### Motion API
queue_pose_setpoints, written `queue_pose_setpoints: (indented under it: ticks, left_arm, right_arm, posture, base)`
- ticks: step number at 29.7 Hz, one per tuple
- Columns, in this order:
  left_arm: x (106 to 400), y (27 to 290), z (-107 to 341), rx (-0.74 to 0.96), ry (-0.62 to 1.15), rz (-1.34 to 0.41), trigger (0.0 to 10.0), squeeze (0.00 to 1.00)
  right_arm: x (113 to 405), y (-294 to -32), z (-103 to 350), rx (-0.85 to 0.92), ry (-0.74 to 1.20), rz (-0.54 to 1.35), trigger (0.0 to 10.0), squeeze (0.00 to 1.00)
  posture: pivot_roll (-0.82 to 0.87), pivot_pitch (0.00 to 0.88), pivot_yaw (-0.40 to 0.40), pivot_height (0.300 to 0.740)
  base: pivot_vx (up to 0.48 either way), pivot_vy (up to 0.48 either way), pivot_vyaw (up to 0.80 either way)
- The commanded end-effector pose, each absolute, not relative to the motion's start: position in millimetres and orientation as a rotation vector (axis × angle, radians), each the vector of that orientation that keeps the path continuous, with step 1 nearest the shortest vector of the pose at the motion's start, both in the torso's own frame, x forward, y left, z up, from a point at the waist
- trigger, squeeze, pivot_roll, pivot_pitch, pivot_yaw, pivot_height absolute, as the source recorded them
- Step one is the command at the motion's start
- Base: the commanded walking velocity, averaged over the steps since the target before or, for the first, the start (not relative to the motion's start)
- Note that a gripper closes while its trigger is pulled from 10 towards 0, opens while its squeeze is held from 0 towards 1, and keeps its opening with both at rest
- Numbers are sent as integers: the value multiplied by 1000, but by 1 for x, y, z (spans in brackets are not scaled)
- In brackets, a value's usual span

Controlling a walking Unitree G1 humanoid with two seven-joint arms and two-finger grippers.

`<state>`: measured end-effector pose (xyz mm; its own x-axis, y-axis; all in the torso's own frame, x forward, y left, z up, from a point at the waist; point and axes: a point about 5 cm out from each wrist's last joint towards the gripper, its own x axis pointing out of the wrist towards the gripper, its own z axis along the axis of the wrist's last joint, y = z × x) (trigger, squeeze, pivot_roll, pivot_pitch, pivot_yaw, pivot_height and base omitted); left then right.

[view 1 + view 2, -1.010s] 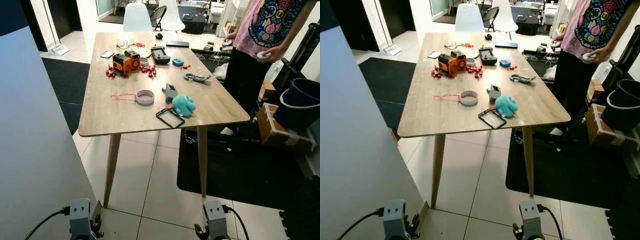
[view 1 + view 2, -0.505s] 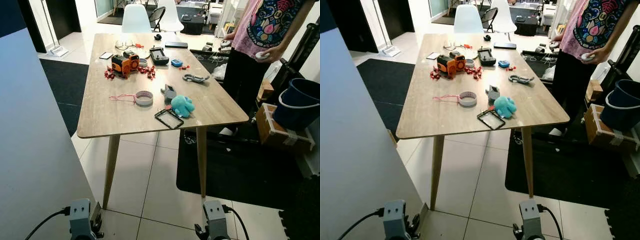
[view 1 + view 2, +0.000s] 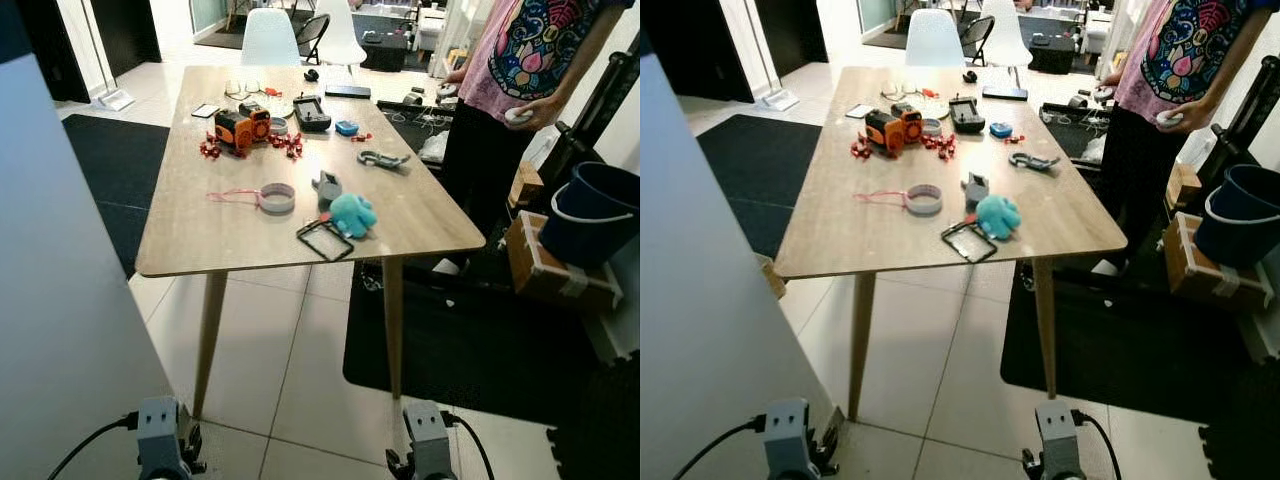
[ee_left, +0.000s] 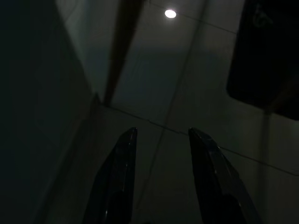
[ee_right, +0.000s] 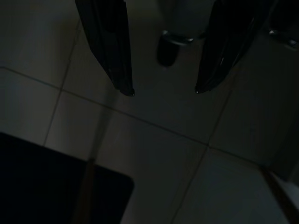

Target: Hang keys on a hook

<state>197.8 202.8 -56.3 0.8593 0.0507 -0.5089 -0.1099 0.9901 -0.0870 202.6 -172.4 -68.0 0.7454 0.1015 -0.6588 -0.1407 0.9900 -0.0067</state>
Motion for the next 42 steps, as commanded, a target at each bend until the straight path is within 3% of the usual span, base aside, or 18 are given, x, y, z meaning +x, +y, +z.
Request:
queue_pose_setpoints:
  ticks: [1,42]
  left_arm:
    - [195,201,-58,-115,542,86,10000,0]
    - [200,196,-56,-124,534,71,10000,0]
  right_arm:
    - [198,-172,-71,-47,738,125,10000,0]
    - [196,-173,-72,-45,742,124,10000,0]
  posture:
    - [55,52,-38,740]
    - [49,54,-34,740]
  base:
    - [0,0,0]
    - [18,0,0]
